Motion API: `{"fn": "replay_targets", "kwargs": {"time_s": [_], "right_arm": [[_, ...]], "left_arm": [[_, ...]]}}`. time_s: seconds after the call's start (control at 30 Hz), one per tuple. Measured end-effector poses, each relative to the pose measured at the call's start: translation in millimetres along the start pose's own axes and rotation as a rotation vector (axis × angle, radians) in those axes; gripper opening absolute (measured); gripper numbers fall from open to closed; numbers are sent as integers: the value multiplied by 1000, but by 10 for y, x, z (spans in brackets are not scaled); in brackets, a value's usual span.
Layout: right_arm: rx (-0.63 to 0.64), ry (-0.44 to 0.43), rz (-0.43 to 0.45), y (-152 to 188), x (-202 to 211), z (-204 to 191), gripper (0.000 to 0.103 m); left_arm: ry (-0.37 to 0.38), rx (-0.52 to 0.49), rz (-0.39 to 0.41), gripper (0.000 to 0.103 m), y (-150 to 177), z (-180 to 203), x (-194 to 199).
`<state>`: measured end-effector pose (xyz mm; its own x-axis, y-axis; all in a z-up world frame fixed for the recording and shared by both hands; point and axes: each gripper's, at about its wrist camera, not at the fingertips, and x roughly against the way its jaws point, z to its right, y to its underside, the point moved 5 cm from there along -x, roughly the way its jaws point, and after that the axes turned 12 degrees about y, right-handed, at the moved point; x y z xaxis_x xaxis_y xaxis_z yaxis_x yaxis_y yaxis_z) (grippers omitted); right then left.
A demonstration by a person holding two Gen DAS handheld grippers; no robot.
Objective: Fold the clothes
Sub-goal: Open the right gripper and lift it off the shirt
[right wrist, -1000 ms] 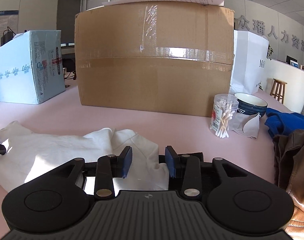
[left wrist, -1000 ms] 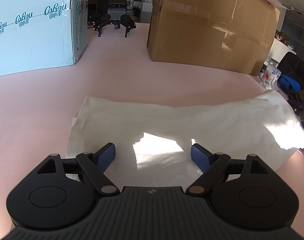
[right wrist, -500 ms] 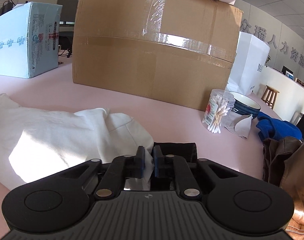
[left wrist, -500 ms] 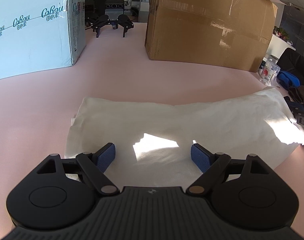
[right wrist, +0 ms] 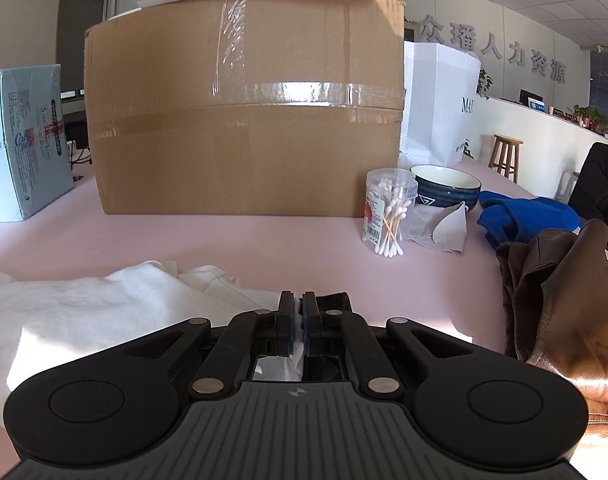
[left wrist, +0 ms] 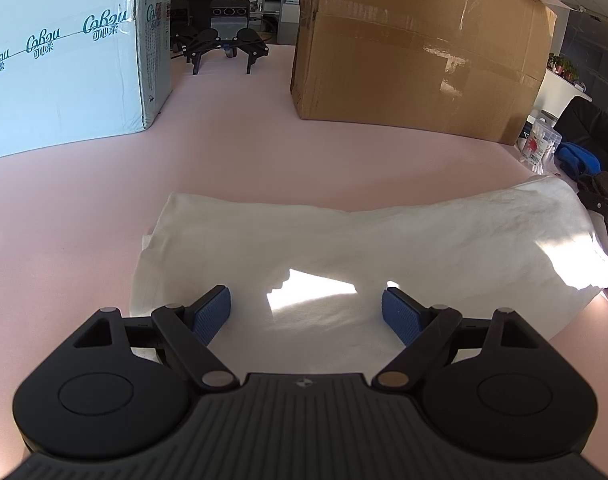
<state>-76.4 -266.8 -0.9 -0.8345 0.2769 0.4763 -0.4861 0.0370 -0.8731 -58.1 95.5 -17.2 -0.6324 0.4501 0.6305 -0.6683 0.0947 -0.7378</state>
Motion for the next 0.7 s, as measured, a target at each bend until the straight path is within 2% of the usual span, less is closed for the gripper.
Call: {"fn": "replay_targets", "kwargs": {"time_s": [0.17, 0.2, 0.23, 0.3, 0.37, 0.5, 0.53, 0.63, 0.7], "right_arm": [[41, 66, -29, 88, -103, -12, 5], [19, 77, -16, 78, -81, 28, 17], [-11, 96, 3, 64, -40, 85, 38], [-99, 88, 44, 7, 126, 209, 55], [-248, 10, 57, -54, 351, 344, 66], [-682, -260, -8, 115, 824, 541, 91], [-806, -332, -61, 237, 886, 560, 92], [-1046, -440, -221, 556, 885, 546, 93], [-1136, -433, -312, 735, 839, 491, 93]], "left_arm": [[-8, -10, -1, 82, 3, 2, 6], [-10, 0, 6, 82, -4, -16, 22], [-7, 16, 14, 82, -12, -41, 40], [2, 51, 29, 82, -30, -97, 75], [12, 80, 36, 82, -40, -141, 99], [9, 64, 31, 82, -30, -107, 107], [8, 53, 28, 82, -24, -82, 105], [12, 25, 22, 82, -9, -25, 105], [10, 14, 24, 82, -1, -1, 114]]}}
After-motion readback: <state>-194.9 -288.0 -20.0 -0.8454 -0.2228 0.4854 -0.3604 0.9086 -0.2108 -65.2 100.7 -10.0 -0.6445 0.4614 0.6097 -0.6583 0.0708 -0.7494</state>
